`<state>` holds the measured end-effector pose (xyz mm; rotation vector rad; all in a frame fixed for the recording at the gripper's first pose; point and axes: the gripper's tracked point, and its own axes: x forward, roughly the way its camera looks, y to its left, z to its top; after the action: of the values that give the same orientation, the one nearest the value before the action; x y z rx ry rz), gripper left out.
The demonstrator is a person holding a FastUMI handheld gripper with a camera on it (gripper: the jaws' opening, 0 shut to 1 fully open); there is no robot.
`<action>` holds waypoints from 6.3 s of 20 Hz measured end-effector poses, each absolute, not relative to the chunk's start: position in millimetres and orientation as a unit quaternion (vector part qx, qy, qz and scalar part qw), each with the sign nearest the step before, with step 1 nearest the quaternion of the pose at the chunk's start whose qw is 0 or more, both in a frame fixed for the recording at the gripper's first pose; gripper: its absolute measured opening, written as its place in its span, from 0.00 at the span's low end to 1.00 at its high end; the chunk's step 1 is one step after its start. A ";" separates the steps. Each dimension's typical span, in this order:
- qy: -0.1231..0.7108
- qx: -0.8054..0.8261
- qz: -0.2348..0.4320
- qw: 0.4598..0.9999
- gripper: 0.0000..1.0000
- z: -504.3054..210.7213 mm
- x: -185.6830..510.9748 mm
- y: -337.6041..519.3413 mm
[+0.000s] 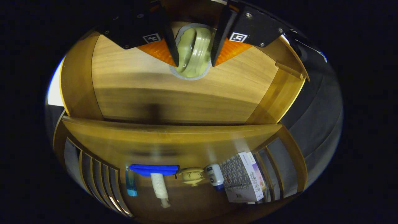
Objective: Pull open the drawer, take out the items inside it, and place them on the countertop above the cabinet.
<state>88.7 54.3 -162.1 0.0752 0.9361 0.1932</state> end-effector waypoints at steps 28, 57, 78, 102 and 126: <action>0.239 0.044 0.099 0.965 0.21 -21.8 133.6 57.8; 0.208 0.051 -0.029 0.976 0.83 -20.4 262.9 34.7; 0.046 0.009 0.001 0.999 0.95 54.8 113.6 45.0; 0.050 -0.015 0.045 0.998 0.95 -34.3 -34.8 83.8; 0.143 -0.010 0.000 0.990 0.96 -137.1 -21.6 77.1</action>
<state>-21.6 77.1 -137.1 -0.0201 0.2877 0.0003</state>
